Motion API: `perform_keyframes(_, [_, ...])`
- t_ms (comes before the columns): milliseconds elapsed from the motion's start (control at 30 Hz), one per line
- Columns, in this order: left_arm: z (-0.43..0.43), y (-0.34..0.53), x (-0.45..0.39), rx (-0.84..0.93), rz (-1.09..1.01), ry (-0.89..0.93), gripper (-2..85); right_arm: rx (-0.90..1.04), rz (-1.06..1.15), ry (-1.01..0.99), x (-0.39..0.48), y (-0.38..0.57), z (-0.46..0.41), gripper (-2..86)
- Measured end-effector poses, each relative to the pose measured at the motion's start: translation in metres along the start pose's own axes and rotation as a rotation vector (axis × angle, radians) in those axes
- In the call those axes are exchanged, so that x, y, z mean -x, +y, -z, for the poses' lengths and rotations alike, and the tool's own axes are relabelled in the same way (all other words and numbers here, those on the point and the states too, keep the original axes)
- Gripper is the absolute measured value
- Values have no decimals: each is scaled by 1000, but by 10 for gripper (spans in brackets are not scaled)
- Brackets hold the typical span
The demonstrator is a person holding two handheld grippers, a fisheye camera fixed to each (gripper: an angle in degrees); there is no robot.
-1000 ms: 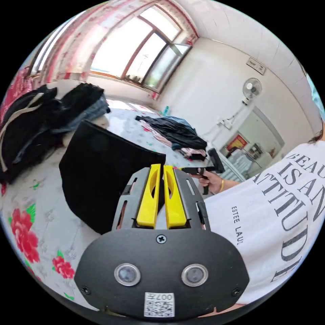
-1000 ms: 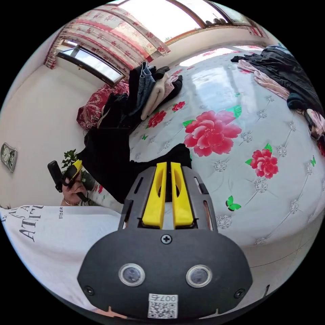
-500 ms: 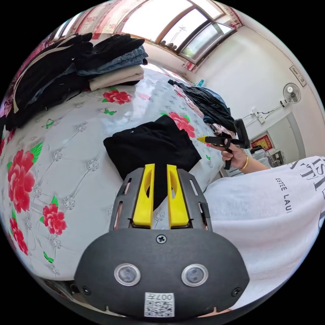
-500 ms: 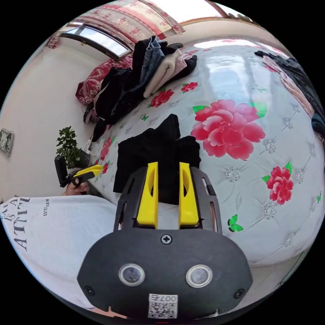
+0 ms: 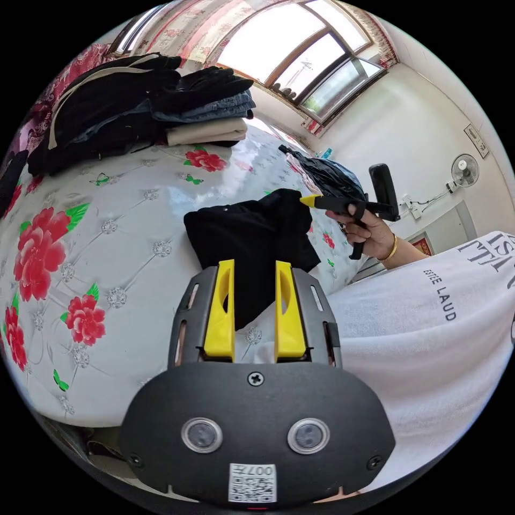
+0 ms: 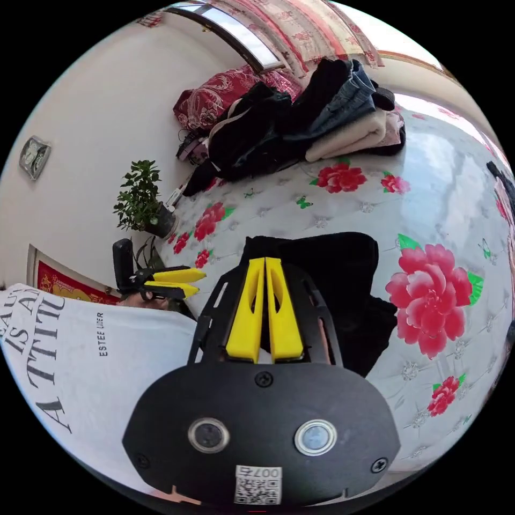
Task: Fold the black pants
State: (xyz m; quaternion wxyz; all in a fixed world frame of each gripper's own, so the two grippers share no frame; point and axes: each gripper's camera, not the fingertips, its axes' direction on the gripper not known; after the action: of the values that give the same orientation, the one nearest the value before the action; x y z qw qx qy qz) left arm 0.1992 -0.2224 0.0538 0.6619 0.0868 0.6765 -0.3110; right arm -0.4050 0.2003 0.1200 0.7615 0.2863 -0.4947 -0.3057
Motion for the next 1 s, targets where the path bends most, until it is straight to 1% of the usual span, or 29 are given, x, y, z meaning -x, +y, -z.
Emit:
perform_keyframes(67, [19,8,3,-67,15,-36,112,-43,124,-85,41,-38,1,-1])
perform_keyframes(133, [49,23,17,-175,87,-110,112,-88,282,-286,108,-92,-12,1])
perform_keyframes(167, [56,28,22,-200,115,-126,112,-87,326,-332,126,-103,-18,2])
perform_keyframes(233, [83,50,51,-272,251,-184,111,-19,462,-436,195,-135,-49,11])
perform_keyframes(300, [98,66,71,-289,330,-197,110,27,518,-431,228,-141,-69,19])
perform_keyframes(333, [105,73,80,-287,357,-203,110,45,539,-396,237,-137,-79,23])
perform_keyframes(400, [109,77,86,-267,355,-216,110,72,547,-320,232,-124,-89,27])
perform_keyframes(467, [102,69,85,-228,309,-206,111,95,486,-208,201,-108,-93,29])
perform_keyframes(533, [80,39,76,-166,207,-132,118,106,312,-58,136,-85,-78,30])
perform_keyframes(567, [73,29,71,-155,175,-107,120,95,262,-20,119,-77,-70,30])
perform_keyframes(633, [40,-19,46,-114,21,-30,141,57,48,73,59,-45,-29,28])
perform_keyframes(700, [12,-58,31,-81,-66,-33,158,6,-98,99,26,-18,5,26])
perform_keyframes(800, [-35,-116,35,-46,-75,-77,167,-82,-238,175,6,26,47,20])
perform_keyframes(867, [-66,-146,44,57,-62,-45,145,-110,-307,202,3,46,57,17])
perform_keyframes(900, [-83,-159,48,123,-70,-16,105,-127,-348,201,2,56,60,15])
perform_keyframes(933, [-91,-165,51,168,-59,-36,47,-148,-383,192,3,65,61,13])
perform_keyframes(1000, [-83,-165,51,139,-83,-49,24,-164,-418,172,4,72,58,11])
